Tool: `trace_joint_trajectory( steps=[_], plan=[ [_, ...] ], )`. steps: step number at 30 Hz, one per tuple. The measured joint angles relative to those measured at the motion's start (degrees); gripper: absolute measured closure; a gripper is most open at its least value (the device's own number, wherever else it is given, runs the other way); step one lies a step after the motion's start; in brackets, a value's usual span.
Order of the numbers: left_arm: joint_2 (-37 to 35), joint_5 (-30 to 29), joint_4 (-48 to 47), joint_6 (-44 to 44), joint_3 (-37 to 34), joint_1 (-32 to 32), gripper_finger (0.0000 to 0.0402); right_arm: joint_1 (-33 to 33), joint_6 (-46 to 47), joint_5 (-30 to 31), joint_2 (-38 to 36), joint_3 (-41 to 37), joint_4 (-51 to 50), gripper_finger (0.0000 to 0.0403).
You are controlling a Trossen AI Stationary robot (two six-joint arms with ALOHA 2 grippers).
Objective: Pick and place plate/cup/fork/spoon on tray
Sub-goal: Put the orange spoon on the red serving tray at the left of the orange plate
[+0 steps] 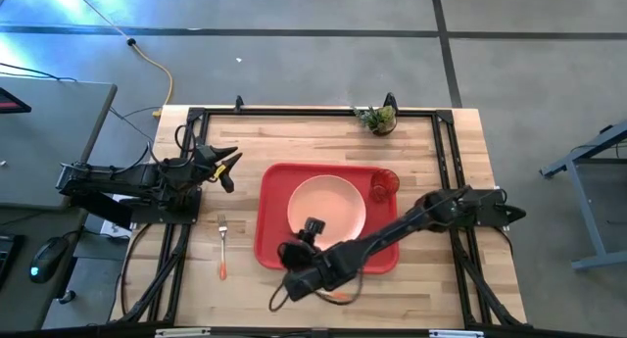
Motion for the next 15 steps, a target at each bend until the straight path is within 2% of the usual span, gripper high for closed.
trace_joint_trajectory(
  steps=[3, 5, 7, 11, 13, 15],
  plan=[
    [0.0, 0.7, 0.0, -0.4, 0.0, 0.0, 0.0304, -0.2, -14.3, 0.5, -4.2, 0.0, 8.9, 0.0221],
    [0.0, 1.7, 0.3, -0.5, 0.0, 0.0, 0.0304, -1.9, -23.2, -4.3, -6.4, 0.1, 13.5, 0.0222],
    [0.0, 2.8, 1.0, -0.5, 0.0, 0.0, 0.0304, -4.6, -29.3, -11.6, -7.9, 0.1, 14.3, 0.0226],
    [0.0, 6.1, 1.0, -0.9, 0.0, 0.0, 0.0304, -12.4, -25.5, -21.6, -10.1, -0.3, 5.1, 0.0244],
    [0.0, 8.1, 0.9, -1.0, 0.0, 0.0, 0.0304, -15.7, -23.9, -27.7, -11.1, -4.1, 9.3, 0.0255],
    [0.0, 8.5, 0.5, -0.7, 0.0, 0.0, 0.0304, -17.5, -24.7, -35.8, -11.9, -10.9, 18.8, 0.0266]
  ],
)
